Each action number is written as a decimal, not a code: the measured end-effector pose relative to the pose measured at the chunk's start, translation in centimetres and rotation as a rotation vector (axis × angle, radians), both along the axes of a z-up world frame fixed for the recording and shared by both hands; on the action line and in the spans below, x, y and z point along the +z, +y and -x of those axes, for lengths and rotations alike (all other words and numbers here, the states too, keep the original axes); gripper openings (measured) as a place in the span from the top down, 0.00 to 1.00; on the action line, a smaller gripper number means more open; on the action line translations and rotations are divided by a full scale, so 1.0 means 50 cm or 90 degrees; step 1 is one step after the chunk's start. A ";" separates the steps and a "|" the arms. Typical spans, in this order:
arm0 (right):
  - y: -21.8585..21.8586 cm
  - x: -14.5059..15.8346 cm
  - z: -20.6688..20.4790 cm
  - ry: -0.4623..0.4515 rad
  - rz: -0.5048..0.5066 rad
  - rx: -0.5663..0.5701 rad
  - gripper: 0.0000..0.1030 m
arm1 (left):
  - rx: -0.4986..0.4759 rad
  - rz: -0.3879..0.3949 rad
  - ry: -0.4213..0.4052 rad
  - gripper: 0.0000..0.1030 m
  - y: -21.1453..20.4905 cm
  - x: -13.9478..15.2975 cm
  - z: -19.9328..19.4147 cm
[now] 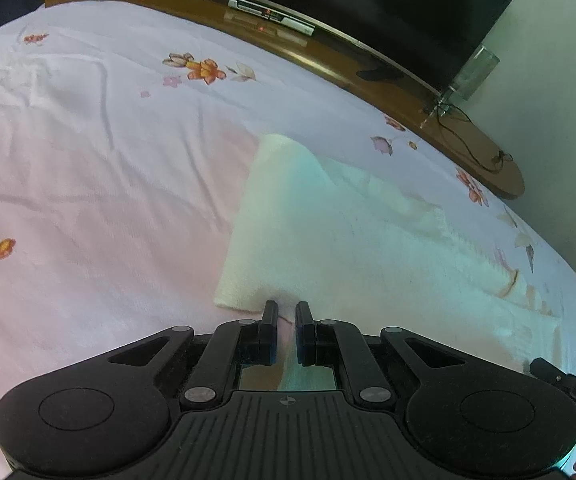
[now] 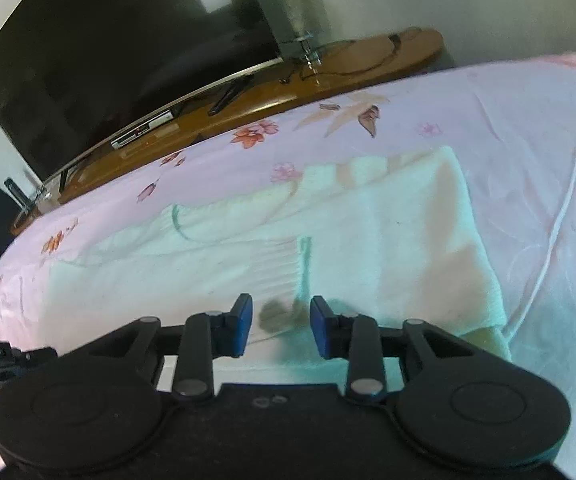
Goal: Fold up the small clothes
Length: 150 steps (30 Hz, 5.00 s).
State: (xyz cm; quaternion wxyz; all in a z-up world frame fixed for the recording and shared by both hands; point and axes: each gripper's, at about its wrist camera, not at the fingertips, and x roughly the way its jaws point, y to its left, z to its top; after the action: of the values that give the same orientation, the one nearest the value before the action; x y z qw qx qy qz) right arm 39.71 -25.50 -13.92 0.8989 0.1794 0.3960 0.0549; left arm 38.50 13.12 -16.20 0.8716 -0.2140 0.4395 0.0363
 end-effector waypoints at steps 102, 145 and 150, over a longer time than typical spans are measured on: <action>-0.113 0.021 -0.017 -0.005 0.060 -0.046 0.74 | -0.003 -0.099 -0.076 0.93 0.016 0.035 0.035; -0.047 0.023 0.034 -0.031 0.166 0.001 0.85 | -0.081 -0.111 -0.098 0.87 -0.064 -0.020 -0.032; -0.048 0.002 0.018 -0.002 0.199 -0.003 0.88 | -0.068 -0.144 -0.082 0.86 -0.080 -0.005 -0.023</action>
State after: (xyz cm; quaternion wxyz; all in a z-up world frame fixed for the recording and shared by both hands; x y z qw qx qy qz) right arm 38.83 -27.92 -13.81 0.9167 0.0380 0.3977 -0.0089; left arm 39.63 9.11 -16.47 0.9174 -0.0923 0.3863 0.0253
